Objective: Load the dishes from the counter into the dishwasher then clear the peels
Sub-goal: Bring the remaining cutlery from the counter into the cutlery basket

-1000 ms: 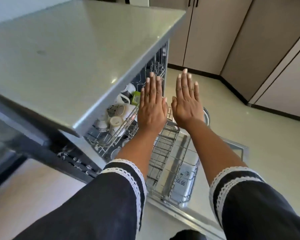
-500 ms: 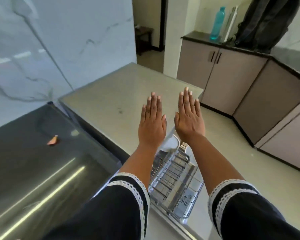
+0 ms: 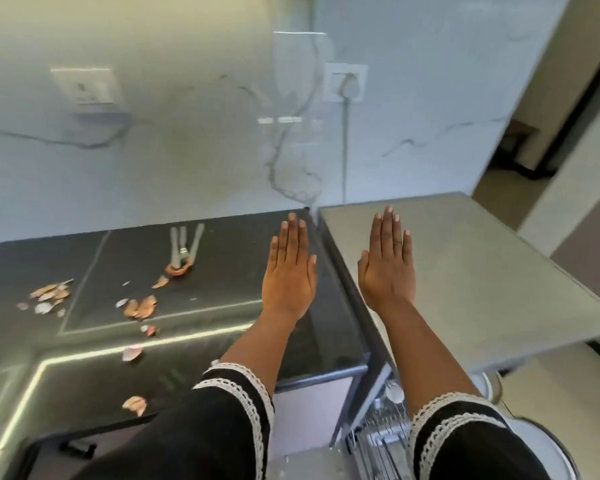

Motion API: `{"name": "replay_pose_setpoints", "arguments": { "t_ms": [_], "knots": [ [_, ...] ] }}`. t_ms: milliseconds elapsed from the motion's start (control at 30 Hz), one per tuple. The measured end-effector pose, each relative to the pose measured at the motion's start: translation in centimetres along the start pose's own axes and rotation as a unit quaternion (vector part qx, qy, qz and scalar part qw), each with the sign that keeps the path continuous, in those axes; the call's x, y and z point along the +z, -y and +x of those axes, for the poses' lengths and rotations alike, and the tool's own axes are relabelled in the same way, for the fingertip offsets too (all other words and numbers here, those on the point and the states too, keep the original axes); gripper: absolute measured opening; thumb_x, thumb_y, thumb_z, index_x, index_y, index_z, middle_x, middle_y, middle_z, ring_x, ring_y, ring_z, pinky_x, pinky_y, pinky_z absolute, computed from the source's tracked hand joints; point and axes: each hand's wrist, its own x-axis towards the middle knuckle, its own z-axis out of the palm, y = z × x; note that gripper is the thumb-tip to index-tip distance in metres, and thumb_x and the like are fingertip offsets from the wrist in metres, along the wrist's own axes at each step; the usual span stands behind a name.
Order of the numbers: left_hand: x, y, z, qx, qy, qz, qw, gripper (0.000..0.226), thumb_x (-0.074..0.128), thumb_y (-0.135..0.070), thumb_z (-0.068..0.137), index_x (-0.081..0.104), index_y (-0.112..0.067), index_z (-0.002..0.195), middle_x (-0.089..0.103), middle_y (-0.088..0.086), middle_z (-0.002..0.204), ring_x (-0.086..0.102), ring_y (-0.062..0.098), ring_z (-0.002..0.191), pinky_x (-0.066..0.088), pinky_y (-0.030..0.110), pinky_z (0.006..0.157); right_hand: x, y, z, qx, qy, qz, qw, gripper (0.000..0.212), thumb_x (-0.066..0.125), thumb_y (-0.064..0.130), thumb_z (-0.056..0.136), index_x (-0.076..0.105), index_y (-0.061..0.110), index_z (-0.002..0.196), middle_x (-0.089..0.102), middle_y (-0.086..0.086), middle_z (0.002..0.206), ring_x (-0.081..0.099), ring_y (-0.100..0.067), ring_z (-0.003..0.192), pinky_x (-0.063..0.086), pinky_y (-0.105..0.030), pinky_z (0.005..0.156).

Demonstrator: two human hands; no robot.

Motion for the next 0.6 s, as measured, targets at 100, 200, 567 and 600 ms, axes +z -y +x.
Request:
{"name": "replay_pose_setpoints", "arguments": {
  "t_ms": [100, 200, 567, 600],
  "knots": [
    [-2.0, 6.2, -0.7, -0.057, -0.013, 0.028, 0.998, 0.061, 0.023, -0.031, 0.102, 0.008, 0.0, 0.152, 0.001, 0.016, 0.161, 0.0, 0.026, 0.149, 0.008, 0.041, 0.121, 1.0, 5.7, 1.4, -0.051, 0.01, 0.058, 0.997, 0.065, 0.022, 0.028, 0.099, -0.008, 0.008, 0.153, -0.018, -0.007, 0.16, -0.016, -0.02, 0.148, -0.011, -0.037, 0.12],
    [-3.8, 12.0, -1.7, -0.112, -0.02, 0.045, 0.992, 0.061, 0.025, -0.031, 0.102, 0.009, 0.001, 0.152, 0.001, 0.017, 0.161, 0.0, 0.027, 0.149, 0.007, 0.041, 0.122, 2.5, 11.7, 2.1, -0.109, 0.021, 0.088, 0.99, 0.065, 0.017, 0.03, 0.098, -0.007, 0.008, 0.154, -0.015, -0.007, 0.161, -0.014, -0.021, 0.149, -0.007, -0.037, 0.121],
    [-3.9, 27.8, 0.1, -0.184, 0.047, 0.051, 0.98, 0.063, 0.006, -0.04, 0.1, -0.01, -0.009, 0.152, -0.018, 0.007, 0.16, -0.019, 0.019, 0.147, -0.011, 0.035, 0.12, 9.8, 27.3, 6.1, -0.192, 0.089, 0.109, 0.971, 0.066, 0.006, 0.035, 0.094, -0.012, 0.008, 0.152, -0.021, -0.008, 0.16, -0.02, -0.02, 0.147, -0.015, -0.036, 0.119],
    [-3.5, 28.9, 0.5, -0.195, 0.062, 0.051, 0.978, 0.065, 0.001, -0.043, 0.097, -0.007, -0.009, 0.153, -0.014, 0.008, 0.161, -0.016, 0.019, 0.147, -0.01, 0.035, 0.12, 10.4, 28.2, 6.8, -0.188, 0.1, 0.109, 0.971, 0.065, 0.009, 0.034, 0.097, -0.014, 0.009, 0.152, -0.023, -0.008, 0.159, -0.022, -0.02, 0.146, -0.015, -0.037, 0.119]
  ]
}}
